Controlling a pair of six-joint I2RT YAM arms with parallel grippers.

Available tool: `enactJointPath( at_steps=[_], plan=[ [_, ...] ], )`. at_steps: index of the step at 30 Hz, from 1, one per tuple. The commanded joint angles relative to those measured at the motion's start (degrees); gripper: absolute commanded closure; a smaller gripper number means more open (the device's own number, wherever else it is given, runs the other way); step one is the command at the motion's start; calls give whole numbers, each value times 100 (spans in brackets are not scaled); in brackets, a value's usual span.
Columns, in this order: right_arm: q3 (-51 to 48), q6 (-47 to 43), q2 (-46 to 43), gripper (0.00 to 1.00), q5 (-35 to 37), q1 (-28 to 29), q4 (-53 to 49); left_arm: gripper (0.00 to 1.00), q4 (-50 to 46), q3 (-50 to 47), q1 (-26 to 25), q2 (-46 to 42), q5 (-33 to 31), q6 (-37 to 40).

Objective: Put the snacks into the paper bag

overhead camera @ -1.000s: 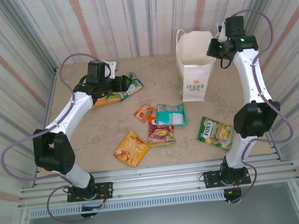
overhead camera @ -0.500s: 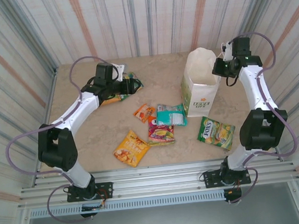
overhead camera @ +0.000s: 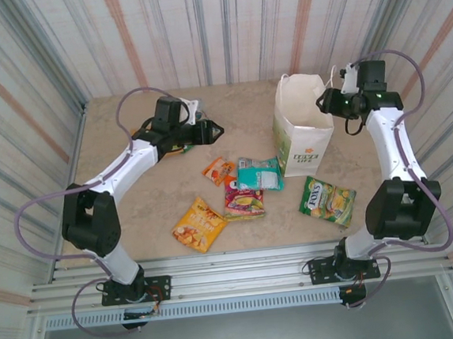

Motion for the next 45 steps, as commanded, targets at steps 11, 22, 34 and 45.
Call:
enactJointPath(
  at_steps=[11, 22, 34, 45],
  plan=[
    [-2, -57, -814, 31, -608, -240, -15, 30, -70, -67, -267, 397, 371, -843],
    [-372, -137, -2187, 35, -799, -146, -1243, 30, -161, -138, -543, 967, 734, -1394],
    [-1976, 420, -3604, 38, -1398, 30, -1168, 32, -213, -113, -765, 1762, 1009, -1581],
    [-2426, 726, -4064, 39, -1579, 169, -1012, 36, 140, -15, -917, 2222, 1213, -1745]
  ],
)
